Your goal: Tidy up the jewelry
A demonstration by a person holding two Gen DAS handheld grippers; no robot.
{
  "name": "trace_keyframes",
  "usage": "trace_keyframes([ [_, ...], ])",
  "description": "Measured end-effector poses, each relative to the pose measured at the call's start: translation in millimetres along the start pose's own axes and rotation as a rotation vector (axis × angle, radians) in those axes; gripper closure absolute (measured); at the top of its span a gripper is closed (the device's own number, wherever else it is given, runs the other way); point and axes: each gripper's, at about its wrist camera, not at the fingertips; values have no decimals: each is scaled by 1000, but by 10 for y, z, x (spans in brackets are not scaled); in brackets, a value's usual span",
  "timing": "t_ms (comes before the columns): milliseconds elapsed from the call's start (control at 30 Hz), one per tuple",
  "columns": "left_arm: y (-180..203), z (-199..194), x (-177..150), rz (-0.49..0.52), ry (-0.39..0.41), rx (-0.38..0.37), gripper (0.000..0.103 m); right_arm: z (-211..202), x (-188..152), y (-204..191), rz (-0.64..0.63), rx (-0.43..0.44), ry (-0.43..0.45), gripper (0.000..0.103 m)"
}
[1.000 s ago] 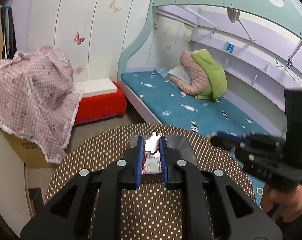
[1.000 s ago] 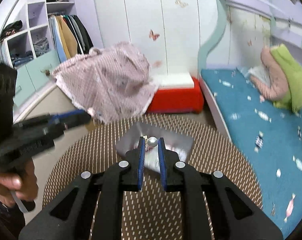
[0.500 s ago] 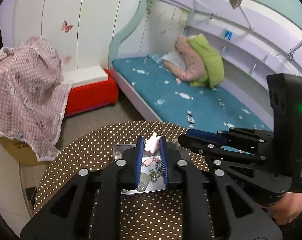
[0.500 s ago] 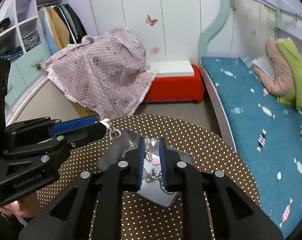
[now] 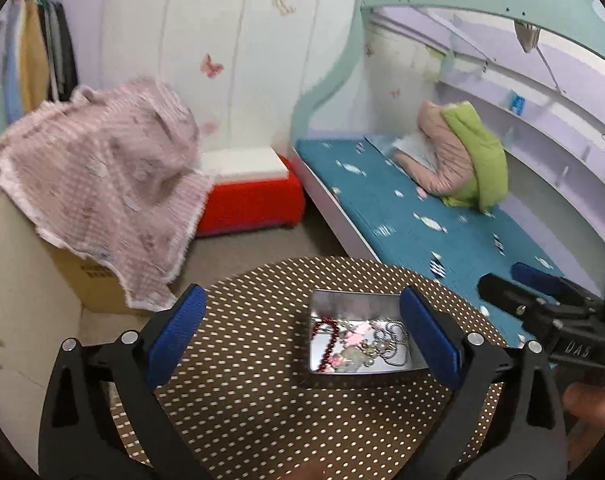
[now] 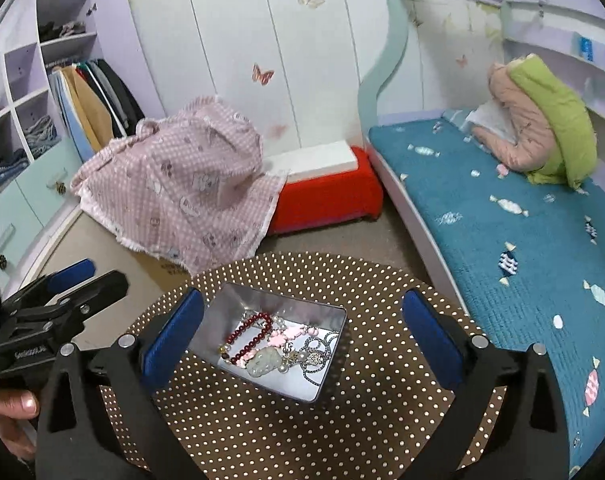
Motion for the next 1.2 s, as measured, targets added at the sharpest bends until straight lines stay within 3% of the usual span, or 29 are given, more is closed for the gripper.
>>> trace_keyframes([
  [267,163,-855,-184,36,123,142,5,-675,-196,-201,-25,27,108,7],
  [600,435,-1727,-672,79,217,207,5,-1465,-747,-311,-35,0,221,7],
  [1200,589,-2629,-1455,37,259,279,5,-1974,-1622,-518,-54,-131,322,7],
])
Point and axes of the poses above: each gripper's, at about its wrist camera, not at the fingertips, and z roughly the way its jaws point, y to its right, x to its top, and after that the axes turned 14 degrees about z, right-handed
